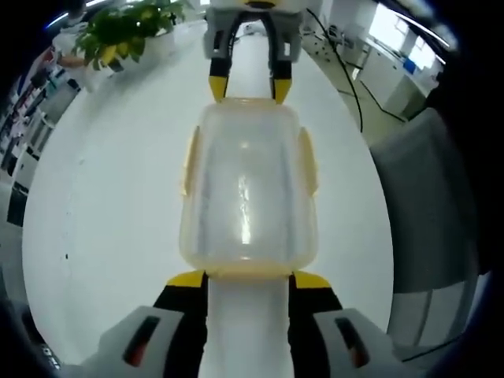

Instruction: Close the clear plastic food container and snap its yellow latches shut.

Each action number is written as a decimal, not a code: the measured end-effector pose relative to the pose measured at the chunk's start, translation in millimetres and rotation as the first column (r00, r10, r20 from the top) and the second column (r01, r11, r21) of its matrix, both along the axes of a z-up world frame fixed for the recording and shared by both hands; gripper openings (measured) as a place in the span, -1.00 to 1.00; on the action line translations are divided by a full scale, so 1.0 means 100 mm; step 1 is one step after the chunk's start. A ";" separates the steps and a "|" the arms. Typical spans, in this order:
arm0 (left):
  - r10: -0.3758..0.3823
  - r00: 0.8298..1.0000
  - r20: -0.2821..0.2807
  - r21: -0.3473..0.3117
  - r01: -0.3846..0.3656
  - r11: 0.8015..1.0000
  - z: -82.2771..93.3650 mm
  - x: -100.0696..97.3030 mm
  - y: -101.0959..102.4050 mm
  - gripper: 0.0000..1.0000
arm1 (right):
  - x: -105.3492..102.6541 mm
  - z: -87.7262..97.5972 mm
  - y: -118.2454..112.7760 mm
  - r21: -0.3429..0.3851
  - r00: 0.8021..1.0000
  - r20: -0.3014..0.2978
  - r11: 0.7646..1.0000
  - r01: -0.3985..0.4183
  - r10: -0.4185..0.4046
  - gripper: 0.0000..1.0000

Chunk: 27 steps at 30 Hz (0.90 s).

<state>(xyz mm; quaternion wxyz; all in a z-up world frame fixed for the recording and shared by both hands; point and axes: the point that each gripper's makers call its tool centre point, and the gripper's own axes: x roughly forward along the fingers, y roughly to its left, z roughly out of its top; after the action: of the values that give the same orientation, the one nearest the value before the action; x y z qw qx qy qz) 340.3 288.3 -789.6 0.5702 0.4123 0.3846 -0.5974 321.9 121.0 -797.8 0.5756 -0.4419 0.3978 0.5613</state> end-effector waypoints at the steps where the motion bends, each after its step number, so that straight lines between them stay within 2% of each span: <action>1: 0.000 1.000 0.000 -0.001 0.000 1.000 0.00 0.00 0.00 -0.31 | -0.02 -0.01 -0.01 -0.002 1.000 -0.007 1.000 0.002 -0.002 -0.33; 3: 0.024 1.000 -0.011 -0.002 -0.024 1.000 0.00 -0.01 0.01 -0.29 | -0.03 -0.01 -0.04 0.003 1.000 -0.013 1.000 0.019 -0.019 -0.31; 5: 0.032 0.999 -0.013 0.002 -0.032 0.999 -0.01 -0.01 0.03 -0.27 | -0.03 0.01 -0.06 0.034 0.997 -0.028 0.997 0.074 -0.073 -0.26; 8: 0.054 0.998 -0.010 -0.014 -0.054 0.998 0.01 0.00 0.04 -0.21 | -0.01 0.07 -0.11 0.083 0.987 -0.051 0.984 0.158 -0.155 -0.27; 11: 0.118 0.992 -0.048 -0.054 -0.120 0.991 0.05 0.00 0.04 -0.21 | -0.03 0.12 -0.13 0.133 0.963 -0.104 0.956 0.262 -0.249 -0.24; 14: 0.141 0.988 -0.058 -0.062 -0.145 0.988 0.09 -0.01 0.09 -0.21 | -0.02 0.20 -0.12 0.192 0.956 -0.099 0.937 0.291 -0.276 -0.17; 16: 0.177 0.980 -0.087 -0.084 -0.185 0.979 0.15 -0.03 0.08 -0.21 | -0.04 0.23 -0.12 0.210 0.933 -0.135 0.910 0.357 -0.335 -0.24; 17: 0.200 0.974 -0.106 -0.098 -0.210 0.973 0.17 -0.04 0.07 -0.21 | -0.03 0.26 -0.10 0.230 0.927 -0.142 0.900 0.371 -0.346 -0.23; 19: 0.255 0.957 -0.138 -0.124 -0.272 0.954 0.22 -0.02 0.07 -0.22 | -0.02 0.33 -0.04 0.272 0.907 -0.171 0.866 0.418 -0.385 -0.20; 21: 0.323 0.927 -0.191 -0.128 -0.350 0.928 0.20 -0.03 0.10 -0.23 | 0.02 0.37 -0.02 0.293 0.896 -0.156 0.847 0.443 -0.415 -0.15; 23: 0.399 0.887 -0.231 -0.145 -0.437 0.888 0.16 0.00 0.12 -0.23 | 0.01 0.38 -0.01 0.298 0.883 -0.168 0.831 0.470 -0.439 -0.16; 24: 0.436 0.860 -0.265 -0.159 -0.485 0.860 0.15 -0.01 0.12 -0.23 | -0.02 0.37 0.01 0.301 0.869 -0.191 0.816 0.494 -0.455 -0.17; 25: 0.459 0.841 -0.284 -0.170 -0.516 0.840 0.14 -0.01 0.11 -0.23 | -0.02 0.37 0.03 0.309 0.860 -0.205 0.803 0.510 -0.468 -0.17; 26: 0.479 0.826 -0.297 -0.172 -0.539 0.824 0.13 -0.01 0.12 -0.23 | -0.03 0.36 0.04 0.314 0.849 -0.222 0.789 0.528 -0.480 -0.16; 27: 0.497 0.811 -0.308 -0.164 -0.560 0.812 0.12 -0.02 0.14 -0.24 | -0.06 0.35 0.05 0.313 0.829 -0.250 0.768 0.559 -0.501 -0.14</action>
<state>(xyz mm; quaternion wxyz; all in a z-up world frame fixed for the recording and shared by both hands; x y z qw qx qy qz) 338.1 302.6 -777.7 0.7081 0.1349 0.4761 -0.5037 316.4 125.7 -762.8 0.7520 -0.1497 0.4348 0.4724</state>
